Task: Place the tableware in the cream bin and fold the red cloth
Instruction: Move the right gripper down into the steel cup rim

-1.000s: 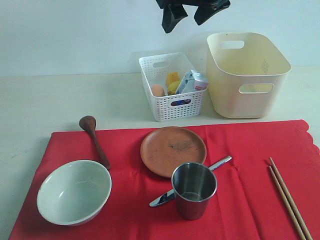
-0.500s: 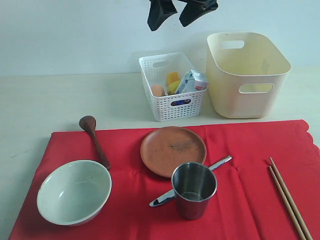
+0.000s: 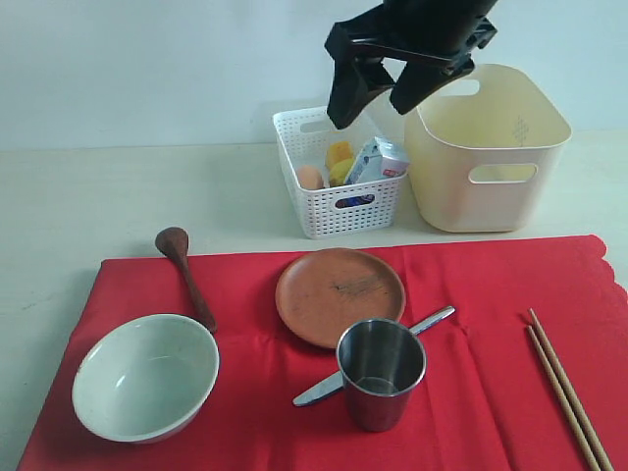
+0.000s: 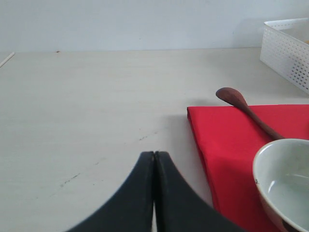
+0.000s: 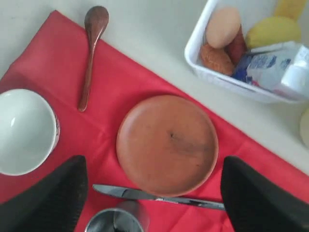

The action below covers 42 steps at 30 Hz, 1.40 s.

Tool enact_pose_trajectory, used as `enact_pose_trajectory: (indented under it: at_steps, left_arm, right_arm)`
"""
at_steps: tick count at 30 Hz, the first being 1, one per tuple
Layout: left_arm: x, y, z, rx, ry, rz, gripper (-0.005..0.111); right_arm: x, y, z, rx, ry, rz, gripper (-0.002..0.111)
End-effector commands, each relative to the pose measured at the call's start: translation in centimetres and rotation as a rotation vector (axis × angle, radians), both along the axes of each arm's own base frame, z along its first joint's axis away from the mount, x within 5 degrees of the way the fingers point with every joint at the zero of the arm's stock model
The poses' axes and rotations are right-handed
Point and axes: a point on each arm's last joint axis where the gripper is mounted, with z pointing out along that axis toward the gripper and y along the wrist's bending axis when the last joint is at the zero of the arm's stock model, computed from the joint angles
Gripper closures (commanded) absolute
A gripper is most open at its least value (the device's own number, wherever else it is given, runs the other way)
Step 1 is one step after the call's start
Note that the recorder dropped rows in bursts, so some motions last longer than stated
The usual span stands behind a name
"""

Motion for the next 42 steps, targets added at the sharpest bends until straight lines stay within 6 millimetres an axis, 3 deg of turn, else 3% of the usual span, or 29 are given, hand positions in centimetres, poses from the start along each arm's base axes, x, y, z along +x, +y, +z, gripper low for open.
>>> enact_pose_trajectory:
  at_steps: [1, 10, 17, 23, 42]
  left_arm:
    - [0.0, 0.0, 0.0, 0.0, -0.011, 0.002, 0.107]
    - [0.0, 0.0, 0.0, 0.0, -0.011, 0.002, 0.107]
    - [0.0, 0.0, 0.0, 0.0, -0.011, 0.002, 0.107]
    - [0.0, 0.0, 0.0, 0.0, -0.011, 0.002, 0.107]
    - [0.0, 0.0, 0.0, 0.0, -0.011, 0.002, 0.107]
  right_arm:
    - [-2.6, -1.2, 0.4, -0.004, -0.009, 0.006, 0.036]
    - [-7.3, -3.4, -0.3, -0.007, -0.016, -0.007, 0.036]
    - [-9.9, -4.5, -2.8, -0.038, 0.054, -0.012, 0.036]
    - [-10.3, -4.9, -7.3, -0.054, 0.066, -0.055, 0.036]
    - [-8.0, -3.2, -14.1, -0.074, 0.265, -0.004, 0.036]
